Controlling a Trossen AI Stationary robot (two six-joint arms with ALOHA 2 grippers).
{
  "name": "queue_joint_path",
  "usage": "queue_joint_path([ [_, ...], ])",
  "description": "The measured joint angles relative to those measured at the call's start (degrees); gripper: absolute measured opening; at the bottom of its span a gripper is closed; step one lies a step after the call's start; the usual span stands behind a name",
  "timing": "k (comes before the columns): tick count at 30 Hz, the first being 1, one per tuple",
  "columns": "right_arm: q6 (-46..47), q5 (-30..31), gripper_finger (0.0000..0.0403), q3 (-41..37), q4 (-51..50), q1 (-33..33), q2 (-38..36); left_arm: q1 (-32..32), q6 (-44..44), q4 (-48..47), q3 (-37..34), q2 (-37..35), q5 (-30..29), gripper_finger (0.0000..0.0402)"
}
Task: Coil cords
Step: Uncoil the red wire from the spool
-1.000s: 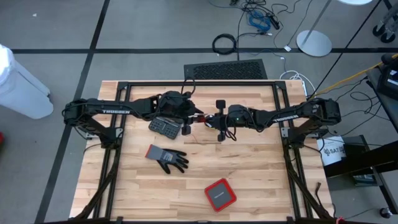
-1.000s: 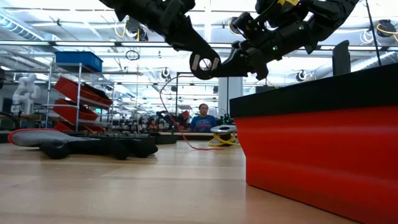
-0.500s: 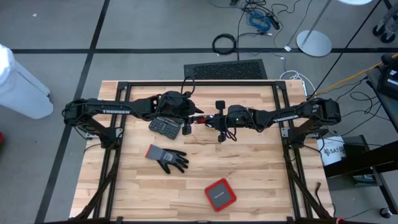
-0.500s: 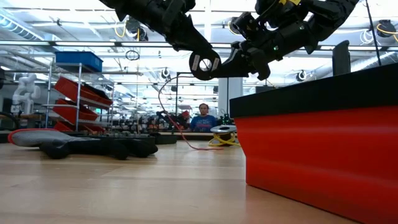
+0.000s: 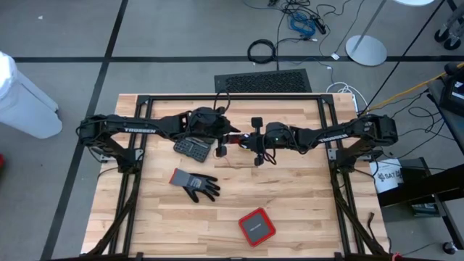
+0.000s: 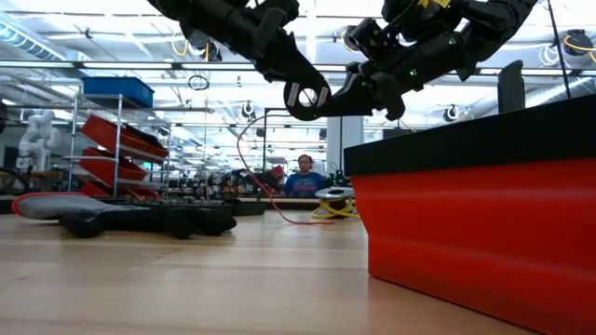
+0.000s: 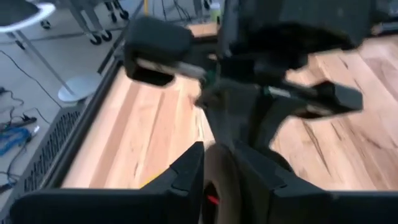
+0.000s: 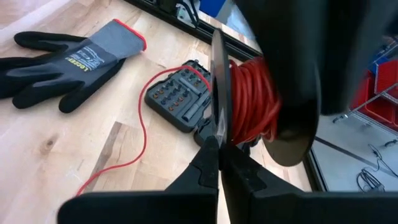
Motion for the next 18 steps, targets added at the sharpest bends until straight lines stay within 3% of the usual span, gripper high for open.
queue_joint_path([
  [9, 0.0, -0.1, 0.0, 0.0, -0.3, 0.0, 0.0, 0.0, -1.4, 0.7, 0.0, 0.0, 2.1, 0.0079],
  [18, 0.0, 0.0, 0.0, 0.0, -0.3, 0.3, 0.0, 0.0, -1.5, -0.8, 0.0, 0.0, 0.2, 0.0089],
])
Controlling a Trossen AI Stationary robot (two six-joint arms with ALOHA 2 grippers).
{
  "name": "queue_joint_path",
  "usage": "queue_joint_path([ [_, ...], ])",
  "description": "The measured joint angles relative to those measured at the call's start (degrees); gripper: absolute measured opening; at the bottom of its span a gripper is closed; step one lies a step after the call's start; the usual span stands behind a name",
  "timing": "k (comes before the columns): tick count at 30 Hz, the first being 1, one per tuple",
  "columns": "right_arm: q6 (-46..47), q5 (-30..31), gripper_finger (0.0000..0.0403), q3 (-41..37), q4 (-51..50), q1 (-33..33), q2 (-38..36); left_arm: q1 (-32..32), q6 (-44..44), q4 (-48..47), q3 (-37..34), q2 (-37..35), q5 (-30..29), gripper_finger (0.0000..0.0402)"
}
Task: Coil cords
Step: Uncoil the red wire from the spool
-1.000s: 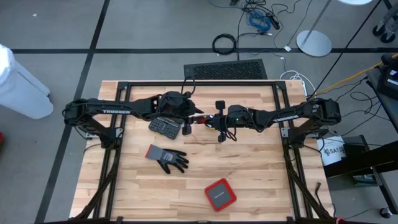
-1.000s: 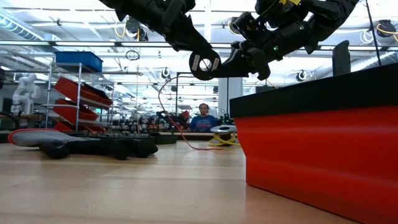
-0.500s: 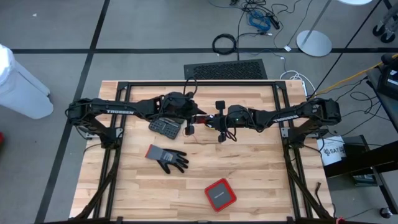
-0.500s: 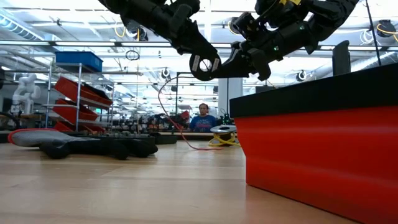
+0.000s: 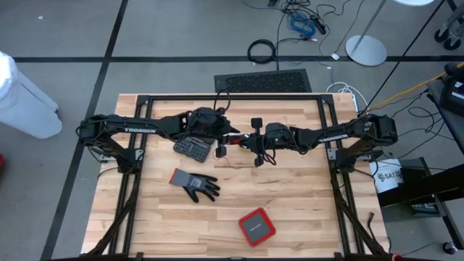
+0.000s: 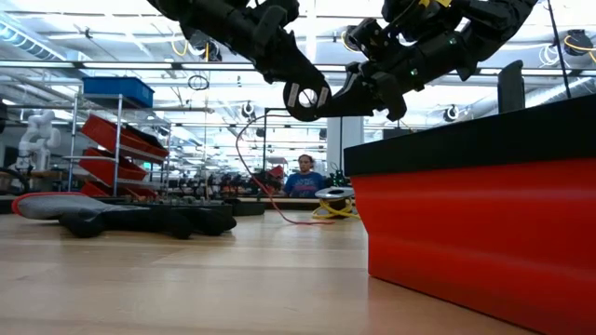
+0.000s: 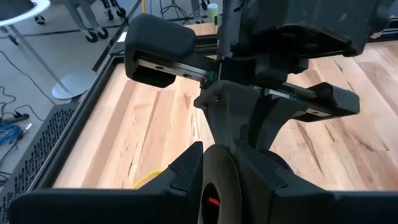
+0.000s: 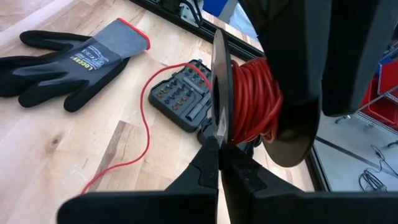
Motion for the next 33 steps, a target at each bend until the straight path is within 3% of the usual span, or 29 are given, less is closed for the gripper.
queue_joint_path([
  [6, 0.0, 0.0, 0.0, 0.0, 0.0, 0.0, 0.0, 0.0, 0.0, -0.1, 0.0, 0.0, -0.3, 0.0075],
  [12, 0.0, -0.1, 0.0, 0.0, -0.1, 0.0, 0.0, 0.0, 2.1, -0.7, 0.0, 0.0, -0.8, 0.001],
  [24, 0.5, 0.5, 0.0, 0.0, -0.2, 0.0, 0.0, 0.0, 4.4, -0.7, 0.0, 0.0, -1.7, 0.0003],
  [33, 1.1, 6.0, 0.0012, 0.0, -3.2, -0.2, -2.8, -0.1, 4.5, 1.3, 0.0, 0.0, -8.3, 0.0001],
])
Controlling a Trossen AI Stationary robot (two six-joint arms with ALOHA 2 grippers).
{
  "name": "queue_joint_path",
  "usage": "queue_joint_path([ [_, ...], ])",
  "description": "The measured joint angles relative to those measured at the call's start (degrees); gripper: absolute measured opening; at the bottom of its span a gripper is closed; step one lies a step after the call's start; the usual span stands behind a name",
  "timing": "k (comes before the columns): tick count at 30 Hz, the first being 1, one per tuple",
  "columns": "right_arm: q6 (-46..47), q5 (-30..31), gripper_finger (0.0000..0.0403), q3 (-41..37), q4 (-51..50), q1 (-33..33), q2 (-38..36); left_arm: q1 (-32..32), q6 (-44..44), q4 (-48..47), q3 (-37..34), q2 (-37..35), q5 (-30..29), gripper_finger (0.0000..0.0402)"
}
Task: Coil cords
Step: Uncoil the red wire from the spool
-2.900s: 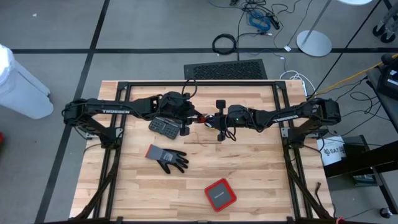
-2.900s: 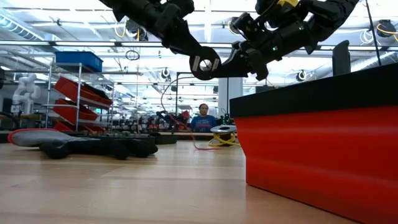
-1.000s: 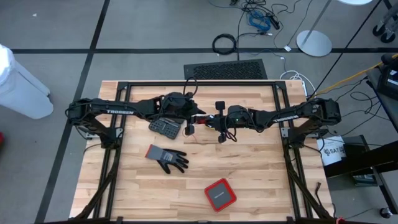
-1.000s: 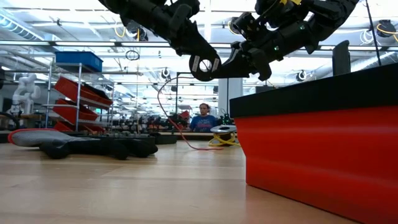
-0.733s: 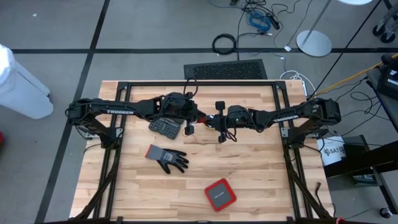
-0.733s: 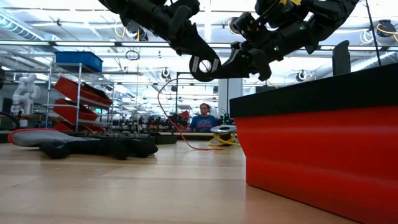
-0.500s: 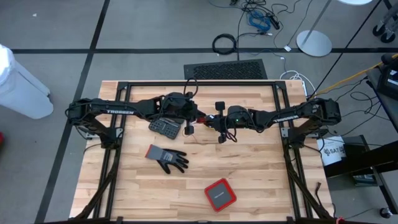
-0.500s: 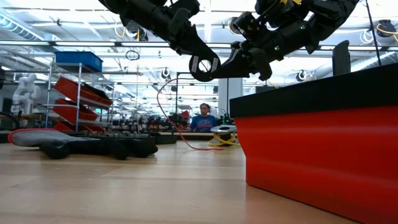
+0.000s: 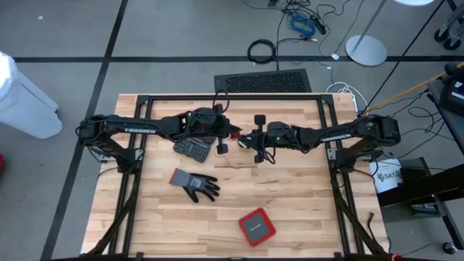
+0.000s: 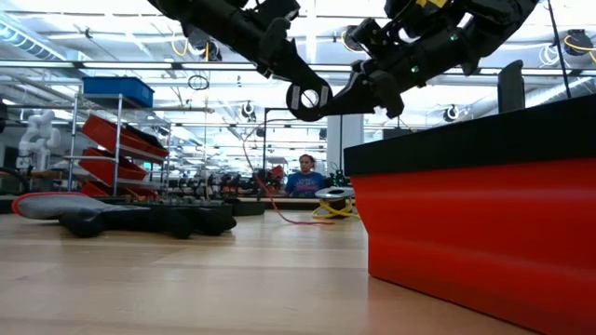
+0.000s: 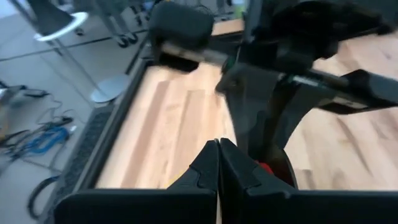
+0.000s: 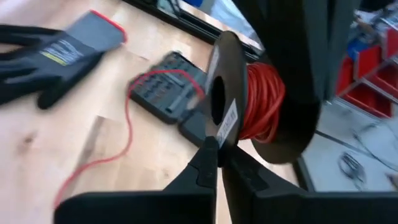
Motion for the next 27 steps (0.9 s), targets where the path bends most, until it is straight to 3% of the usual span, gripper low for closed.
queue_joint_path([
  [7, 2.4, 3.6, 0.0067, 0.0, -10.5, 0.0, -7.7, 0.2, 0.0, 0.9, 0.0, 0.0, -11.0, 0.0001],
  [13, 8.8, 3.6, 0.0102, 0.0, -21.5, 0.0, -12.9, 0.1, 0.0, 1.0, 0.0, -0.4, -16.5, 0.0],
  [23, 24.3, 3.5, 0.0109, 0.0, -26.9, 0.2, -14.6, -0.5, -3.5, -3.5, 0.0, -0.8, -16.3, 0.0],
  [27, 25.9, 3.5, 0.0109, 0.0, -26.9, 0.2, -14.6, -1.2, -6.1, -3.6, 0.0, -0.8, -16.2, 0.0],
])
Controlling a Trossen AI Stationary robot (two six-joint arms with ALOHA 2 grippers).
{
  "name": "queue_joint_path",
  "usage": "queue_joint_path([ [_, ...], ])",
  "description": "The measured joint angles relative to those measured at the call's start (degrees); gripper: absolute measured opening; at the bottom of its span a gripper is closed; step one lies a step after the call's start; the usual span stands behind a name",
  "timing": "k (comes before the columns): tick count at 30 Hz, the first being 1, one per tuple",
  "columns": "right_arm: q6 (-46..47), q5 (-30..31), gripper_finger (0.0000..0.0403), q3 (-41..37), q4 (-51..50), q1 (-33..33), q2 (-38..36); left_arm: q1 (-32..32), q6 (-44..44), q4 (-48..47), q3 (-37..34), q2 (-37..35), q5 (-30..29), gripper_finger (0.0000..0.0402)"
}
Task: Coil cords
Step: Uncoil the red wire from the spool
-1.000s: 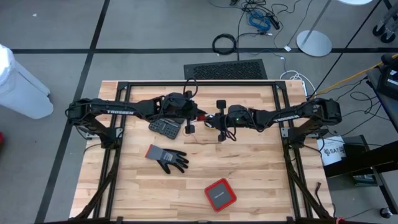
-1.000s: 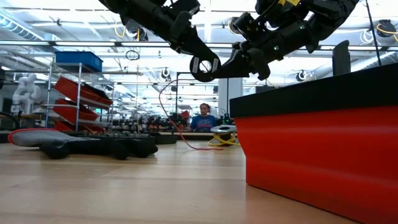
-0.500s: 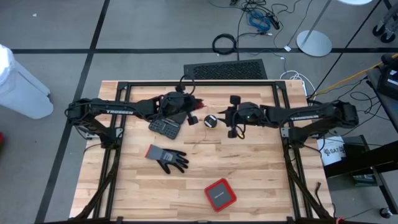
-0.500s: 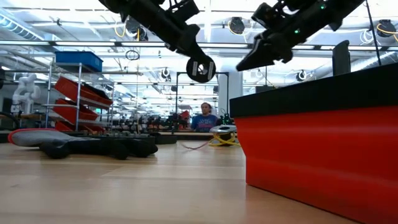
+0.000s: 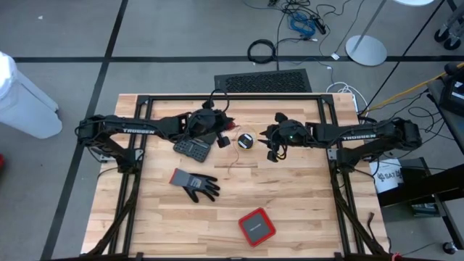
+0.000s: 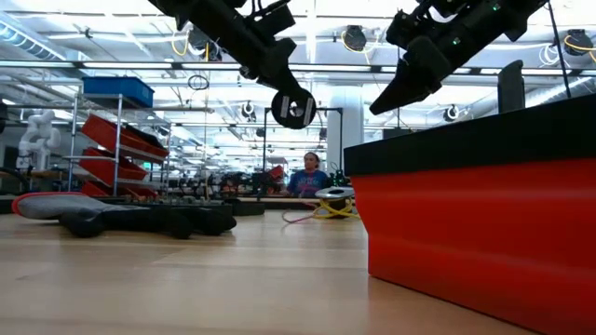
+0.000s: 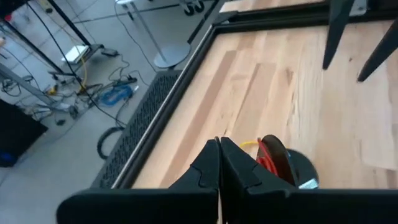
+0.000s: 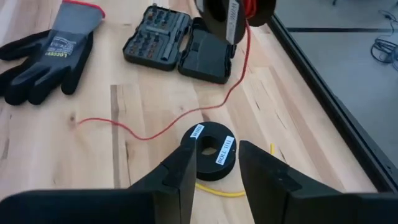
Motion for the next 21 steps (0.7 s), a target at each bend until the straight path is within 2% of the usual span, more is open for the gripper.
queue_joint_path([
  [6, 0.0, 0.0, 0.0109, 0.0, 0.0, 0.0, 0.0, -2.1, -3.0, 0.9, 0.0, 0.0, 4.2, 0.0],
  [12, 0.0, 0.0, 0.0109, 0.0, 0.0, 0.0, 0.0, -6.2, -5.9, 0.9, 0.0, 0.0, 4.5, 0.0],
  [21, 0.0, 0.0, 0.011, 0.0, 0.1, 0.0, 0.0, -15.9, -6.7, 1.8, 0.0, 0.0, -8.8, 0.0],
])
